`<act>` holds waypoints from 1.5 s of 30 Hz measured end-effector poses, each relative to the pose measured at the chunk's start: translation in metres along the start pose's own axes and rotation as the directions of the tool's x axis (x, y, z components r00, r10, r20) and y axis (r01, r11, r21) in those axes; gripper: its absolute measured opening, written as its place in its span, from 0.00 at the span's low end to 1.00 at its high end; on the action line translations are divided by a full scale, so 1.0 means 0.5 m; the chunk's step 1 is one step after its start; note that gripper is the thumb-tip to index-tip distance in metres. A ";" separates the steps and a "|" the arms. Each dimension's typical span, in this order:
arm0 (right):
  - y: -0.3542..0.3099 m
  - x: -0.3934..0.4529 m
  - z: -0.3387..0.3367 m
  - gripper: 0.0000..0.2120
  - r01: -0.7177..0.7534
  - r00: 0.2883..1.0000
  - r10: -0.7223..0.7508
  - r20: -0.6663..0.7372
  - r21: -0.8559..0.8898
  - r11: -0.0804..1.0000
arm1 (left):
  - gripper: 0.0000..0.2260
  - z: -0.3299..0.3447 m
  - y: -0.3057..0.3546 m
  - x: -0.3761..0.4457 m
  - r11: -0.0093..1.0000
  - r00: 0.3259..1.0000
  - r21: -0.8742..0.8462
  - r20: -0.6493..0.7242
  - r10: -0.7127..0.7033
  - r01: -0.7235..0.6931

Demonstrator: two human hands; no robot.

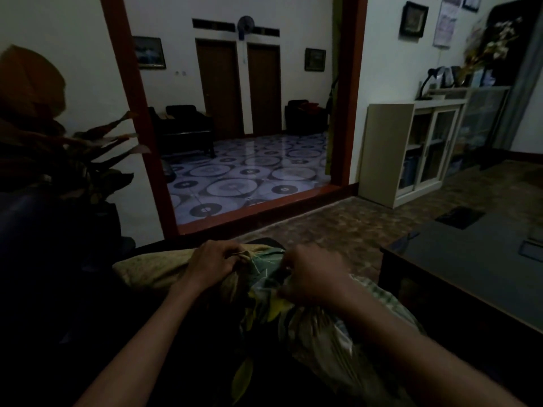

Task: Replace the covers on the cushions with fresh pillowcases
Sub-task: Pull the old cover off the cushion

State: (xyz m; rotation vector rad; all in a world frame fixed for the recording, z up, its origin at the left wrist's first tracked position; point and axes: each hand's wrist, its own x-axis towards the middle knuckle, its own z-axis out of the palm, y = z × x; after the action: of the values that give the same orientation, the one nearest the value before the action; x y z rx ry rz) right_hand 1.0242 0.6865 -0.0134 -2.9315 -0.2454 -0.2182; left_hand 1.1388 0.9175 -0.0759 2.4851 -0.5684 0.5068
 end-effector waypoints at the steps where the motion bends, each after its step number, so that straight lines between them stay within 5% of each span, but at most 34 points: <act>1: -0.004 -0.007 0.019 0.14 0.008 0.998 -0.013 -0.060 -0.086 0.996 | 0.07 -0.001 0.000 0.001 1.000 1.000 0.008 -0.023 -0.007 0.008; 7: 0.062 -0.031 -0.002 0.04 0.071 0.997 -0.070 -0.028 0.010 0.997 | 0.08 -0.009 0.005 0.027 0.999 1.000 0.040 -0.007 0.029 -0.029; 12: 0.138 -0.081 -0.047 0.12 -0.005 1.000 0.004 0.030 0.046 0.999 | 0.08 -0.041 -0.031 0.063 0.999 0.995 0.046 -0.096 -0.011 0.016; 16: 0.104 -0.087 -0.062 0.05 0.017 0.985 0.015 -0.171 0.185 0.983 | 0.07 -0.031 0.000 0.070 0.994 0.996 0.092 -0.077 -0.045 0.052; 18: 0.069 -0.096 -0.069 0.16 0.044 0.963 -0.005 -0.270 0.141 0.989 | 0.08 -0.020 0.014 0.069 0.990 0.986 0.103 -0.147 -0.082 0.098; 20: 0.043 -0.117 -0.069 0.23 -0.011 0.990 0.004 -0.144 -0.042 0.999 | 0.08 -0.010 0.023 0.070 0.985 0.974 0.113 -0.202 -0.104 0.129; 22: 0.047 -0.130 -0.043 0.17 -0.032 0.997 0.019 -0.073 -0.172 0.985 | 0.07 0.001 0.030 0.073 0.981 0.965 0.126 -0.233 -0.117 0.149; 24: 0.083 -0.125 -0.015 0.11 -0.057 0.986 0.033 -0.165 -0.144 0.988 | 0.08 0.021 0.042 0.073 0.986 0.954 0.090 -0.280 -0.109 0.139; 27: 0.147 -0.100 0.000 0.12 -0.077 0.934 0.043 -0.354 -0.084 0.993 | 0.09 0.051 0.086 0.039 0.987 0.927 -0.149 -0.375 0.005 -0.066; 29: 0.178 -0.088 -0.005 0.11 -0.087 0.911 0.086 -0.404 0.017 0.996 | 0.11 0.073 0.107 0.003 0.938 0.920 -0.175 -0.316 0.233 -0.298; 31: 0.205 -0.083 -0.007 0.11 -0.048 0.919 0.087 -0.385 0.110 0.993 | 0.13 0.103 0.100 -0.017 0.913 0.911 -0.130 -0.209 0.356 -0.386; 38: 0.275 -0.148 -0.026 0.09 0.056 0.861 0.046 -0.506 0.186 0.981 | 0.11 0.139 0.078 0.022 0.964 0.963 -0.175 -0.214 0.163 -0.201; 45: 0.387 -0.248 -0.064 0.15 -0.223 0.865 0.314 -0.391 0.261 0.939 | 0.04 0.138 0.106 0.071 0.984 0.974 -0.144 -0.213 0.073 -0.105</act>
State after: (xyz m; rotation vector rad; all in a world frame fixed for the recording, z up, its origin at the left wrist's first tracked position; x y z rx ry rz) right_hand 0.9337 0.4744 -0.0364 -2.5823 0.1989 -0.7327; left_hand 1.1587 0.8272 -0.0918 2.2349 -0.6132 0.7195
